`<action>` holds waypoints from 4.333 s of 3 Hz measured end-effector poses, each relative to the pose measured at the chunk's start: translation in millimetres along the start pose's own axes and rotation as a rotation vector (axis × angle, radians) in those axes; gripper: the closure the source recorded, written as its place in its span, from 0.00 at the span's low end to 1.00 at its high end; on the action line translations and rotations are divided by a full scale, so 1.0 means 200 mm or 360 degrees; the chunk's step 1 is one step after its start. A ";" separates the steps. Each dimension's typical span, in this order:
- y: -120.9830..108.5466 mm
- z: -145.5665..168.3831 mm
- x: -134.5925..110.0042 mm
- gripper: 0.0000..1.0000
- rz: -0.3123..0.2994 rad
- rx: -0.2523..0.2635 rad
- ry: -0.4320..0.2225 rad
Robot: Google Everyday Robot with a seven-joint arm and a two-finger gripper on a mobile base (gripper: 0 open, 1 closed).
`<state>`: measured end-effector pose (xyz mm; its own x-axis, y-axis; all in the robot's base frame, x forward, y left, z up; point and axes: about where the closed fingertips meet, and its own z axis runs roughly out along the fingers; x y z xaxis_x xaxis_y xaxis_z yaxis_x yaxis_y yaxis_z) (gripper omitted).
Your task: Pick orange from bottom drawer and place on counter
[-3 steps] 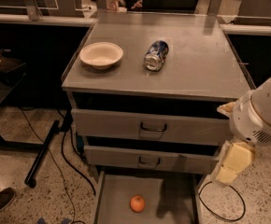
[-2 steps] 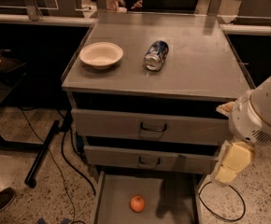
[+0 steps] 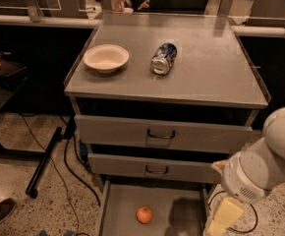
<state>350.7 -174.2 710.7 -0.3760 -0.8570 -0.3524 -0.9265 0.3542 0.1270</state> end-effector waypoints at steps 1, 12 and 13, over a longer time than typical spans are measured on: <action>0.02 0.28 0.09 0.00 0.0051 -0.0110 -0.0039; -0.19 1.75 0.29 0.00 0.0395 -0.0501 -0.0557; -0.31 1.94 0.32 0.00 0.0470 -0.0469 -0.0630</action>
Offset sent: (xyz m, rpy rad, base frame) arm -0.0089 0.0055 -0.0550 0.0473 0.0601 -0.0079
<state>389.9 -105.5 321.0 -0.6374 -0.5122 -0.5757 -0.7698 0.3892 0.5060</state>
